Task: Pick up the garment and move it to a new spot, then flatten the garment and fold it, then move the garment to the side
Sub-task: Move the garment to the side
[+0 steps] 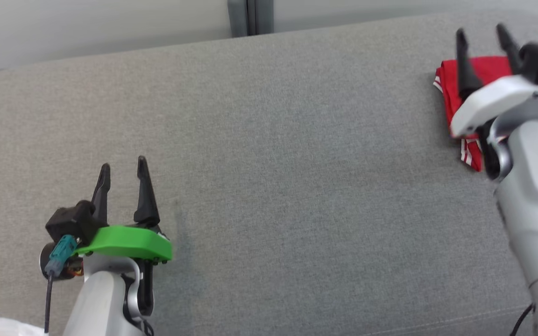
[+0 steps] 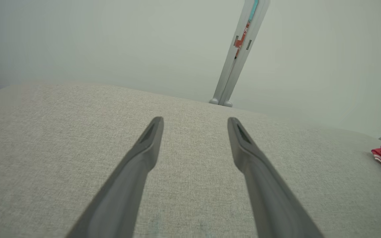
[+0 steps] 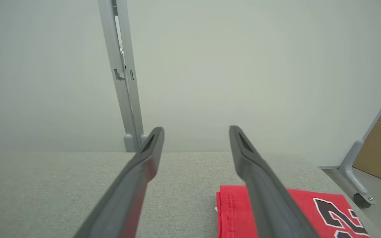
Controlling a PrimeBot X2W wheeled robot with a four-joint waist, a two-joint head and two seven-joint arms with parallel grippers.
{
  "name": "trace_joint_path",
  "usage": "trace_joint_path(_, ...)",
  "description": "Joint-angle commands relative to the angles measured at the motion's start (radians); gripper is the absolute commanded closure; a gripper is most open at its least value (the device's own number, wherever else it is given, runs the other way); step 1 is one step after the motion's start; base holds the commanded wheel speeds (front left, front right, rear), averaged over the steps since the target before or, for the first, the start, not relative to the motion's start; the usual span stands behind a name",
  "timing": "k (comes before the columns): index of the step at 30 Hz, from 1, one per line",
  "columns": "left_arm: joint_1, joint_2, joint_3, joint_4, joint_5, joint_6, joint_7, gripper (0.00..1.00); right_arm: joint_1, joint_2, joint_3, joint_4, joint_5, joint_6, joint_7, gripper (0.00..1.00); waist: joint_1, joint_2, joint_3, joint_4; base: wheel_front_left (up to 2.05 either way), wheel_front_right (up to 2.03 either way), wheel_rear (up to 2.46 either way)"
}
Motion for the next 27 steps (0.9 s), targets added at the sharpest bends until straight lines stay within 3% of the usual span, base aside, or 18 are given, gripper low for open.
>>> trace_joint_path(1,0.024,-0.002,0.01,0.001,0.013,0.007,-0.004,0.0,0.062,0.017,-0.002,-0.031,0.016,-0.001,-0.009,0.0,0.0,0.0,-0.051,0.023,0.0,0.0,0.0)
trace_joint_path(11,0.128,-0.011,0.003,-0.017,0.087,0.014,-0.004,0.0,0.438,0.123,-0.093,-0.351,-0.026,-0.001,-0.021,0.0,0.0,0.0,-0.124,0.077,0.0,0.0,0.0)
trace_joint_path(15,0.164,-0.014,-0.012,-0.035,0.111,0.036,-0.004,0.0,0.57,0.172,-0.116,-0.468,-0.042,-0.001,-0.021,0.0,0.0,0.0,-0.14,0.091,0.0,0.0,0.0)
trace_joint_path(22,0.226,-0.017,-0.037,-0.049,0.097,0.045,-0.004,0.0,0.737,0.203,-0.137,-0.607,-0.091,-0.001,-0.015,0.0,0.0,0.0,-0.161,0.105,0.0,0.0,0.0)
trace_joint_path(27,0.248,-0.017,-0.053,-0.061,0.09,0.052,-0.004,0.0,0.808,0.204,-0.112,-0.656,-0.039,-0.001,-0.01,0.0,0.0,0.0,-0.176,0.11,0.0,0.0,0.0)
